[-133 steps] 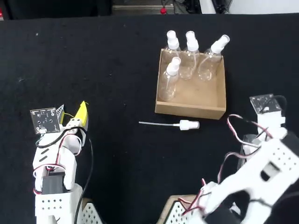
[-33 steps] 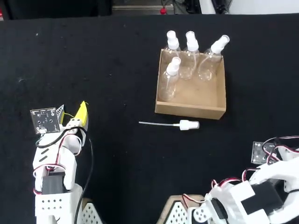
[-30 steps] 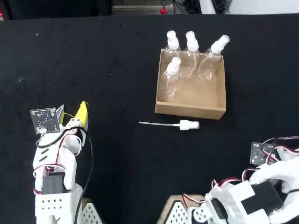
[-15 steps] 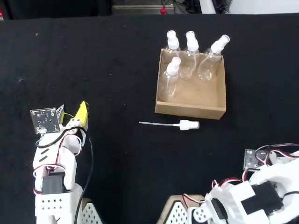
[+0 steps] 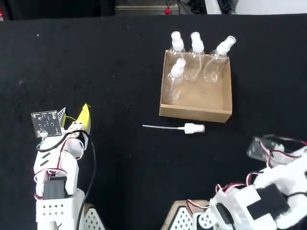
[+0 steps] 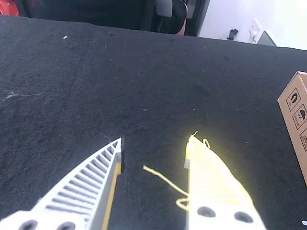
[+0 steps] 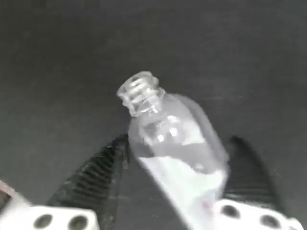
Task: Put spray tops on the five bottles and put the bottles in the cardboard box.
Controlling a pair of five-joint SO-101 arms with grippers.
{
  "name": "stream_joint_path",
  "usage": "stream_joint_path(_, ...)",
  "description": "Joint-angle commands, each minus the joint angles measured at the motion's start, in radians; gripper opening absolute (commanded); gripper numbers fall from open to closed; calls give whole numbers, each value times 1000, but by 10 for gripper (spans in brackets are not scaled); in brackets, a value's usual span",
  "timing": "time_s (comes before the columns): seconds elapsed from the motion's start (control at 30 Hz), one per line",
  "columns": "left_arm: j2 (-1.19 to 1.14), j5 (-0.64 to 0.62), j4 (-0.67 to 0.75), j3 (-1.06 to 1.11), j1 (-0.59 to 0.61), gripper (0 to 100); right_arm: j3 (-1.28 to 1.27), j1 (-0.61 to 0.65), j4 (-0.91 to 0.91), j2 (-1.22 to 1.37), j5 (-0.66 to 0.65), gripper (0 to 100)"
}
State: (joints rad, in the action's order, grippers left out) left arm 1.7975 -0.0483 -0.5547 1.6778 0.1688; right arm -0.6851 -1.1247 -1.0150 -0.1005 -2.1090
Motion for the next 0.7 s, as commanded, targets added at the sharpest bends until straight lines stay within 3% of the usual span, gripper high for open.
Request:
stream_joint_path(0.0,-2,-8,18,22,-12,209,2,75,63,-5,245,5)
stream_joint_path(0.17,-2,-8,18,22,-12,209,7,172,71,-5,611,32)
stream_joint_path(0.43,-2,-8,18,22,-12,209,67,233,74,-4,1333,12)
stream_joint_path(0.53,-2,-8,18,22,-12,209,91,235,64,-4,1467,41)
stream_joint_path(0.67,-2,-8,18,22,-8,209,94,235,64,-4,1505,227)
